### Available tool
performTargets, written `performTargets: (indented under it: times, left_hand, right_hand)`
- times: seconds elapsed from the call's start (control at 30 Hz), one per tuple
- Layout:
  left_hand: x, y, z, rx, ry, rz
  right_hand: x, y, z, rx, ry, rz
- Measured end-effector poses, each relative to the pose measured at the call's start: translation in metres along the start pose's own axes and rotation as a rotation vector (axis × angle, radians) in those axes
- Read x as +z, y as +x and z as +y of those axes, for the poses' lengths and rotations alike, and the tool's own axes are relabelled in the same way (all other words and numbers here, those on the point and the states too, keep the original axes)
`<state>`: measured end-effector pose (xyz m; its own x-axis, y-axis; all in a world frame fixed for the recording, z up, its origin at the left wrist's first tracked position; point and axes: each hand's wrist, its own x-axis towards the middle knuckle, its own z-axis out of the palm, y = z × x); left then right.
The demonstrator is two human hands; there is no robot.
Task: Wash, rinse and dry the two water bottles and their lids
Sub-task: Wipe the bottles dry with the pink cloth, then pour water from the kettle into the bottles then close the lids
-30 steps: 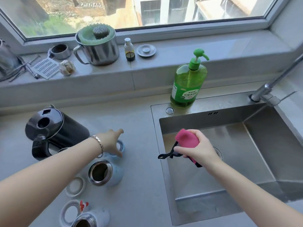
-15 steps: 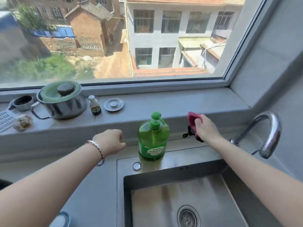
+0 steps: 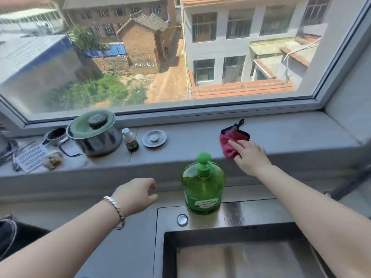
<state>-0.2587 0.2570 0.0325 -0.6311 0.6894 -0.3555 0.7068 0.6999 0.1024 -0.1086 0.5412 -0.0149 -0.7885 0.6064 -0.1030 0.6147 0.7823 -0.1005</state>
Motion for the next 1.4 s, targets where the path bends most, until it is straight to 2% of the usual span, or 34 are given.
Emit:
performTargets:
  times: [0.17, 0.27, 0.33, 0.4, 0.5, 0.57, 0.77, 0.9, 1.0, 1.07, 1.1, 1.2, 1.3, 1.4]
  left_hand:
    - [0.003, -0.045, -0.006, -0.003, -0.052, -0.009]
    - [0.001, -0.089, -0.012, 0.049, -0.08, 0.05]
    - [-0.001, -0.126, -0.023, 0.094, -0.092, 0.123]
    - [-0.001, -0.164, -0.046, 0.127, -0.089, 0.208]
    - [0.005, -0.218, -0.1, 0.092, -0.077, 0.281]
    - [0.013, -0.247, -0.145, 0.014, -0.088, 0.264]
    - [0.052, -0.284, -0.296, -0.226, -0.129, 0.112]
    - [0.083, -0.284, -0.385, -0.34, -0.237, -0.007]
    - [0.099, -0.283, -0.425, -0.34, -0.29, -0.026]
    - [0.108, -0.284, -0.441, -0.318, -0.331, -0.023]
    - [0.111, -0.285, -0.447, -0.311, -0.349, -0.021]
    - [0.12, -0.287, -0.463, -0.29, -0.386, -0.032]
    - [0.127, -0.29, -0.473, -0.264, -0.429, -0.036]
    - [0.134, -0.291, -0.479, -0.259, -0.505, -0.025]
  right_hand:
    - [-0.014, -0.048, -0.009, 0.084, -0.125, -0.039]
    - [-0.023, -0.098, -0.032, 0.113, -0.125, -0.216]
    - [-0.03, -0.138, -0.064, 0.039, -0.102, -0.355]
    - [-0.036, -0.175, -0.109, -0.088, -0.082, -0.408]
    - [-0.046, -0.212, -0.19, -0.274, 0.047, -0.393]
    - [-0.048, -0.222, -0.244, -0.346, 0.148, -0.355]
    - [-0.042, -0.232, -0.405, -0.385, 0.491, -0.234]
    - [-0.011, -0.224, -0.51, -0.217, 0.765, -0.344]
    - [0.021, -0.222, -0.581, 0.094, 1.0, -0.54]
    - [0.044, -0.224, -0.616, 0.294, 1.055, -0.623]
    - [0.057, -0.224, -0.628, 0.39, 1.062, -0.606]
    - [0.085, -0.22, -0.644, 0.603, 1.119, -0.4]
    - [0.096, -0.22, -0.645, 0.748, 1.369, -0.299]
    - [0.102, -0.222, -0.643, 0.759, 1.364, -0.231]
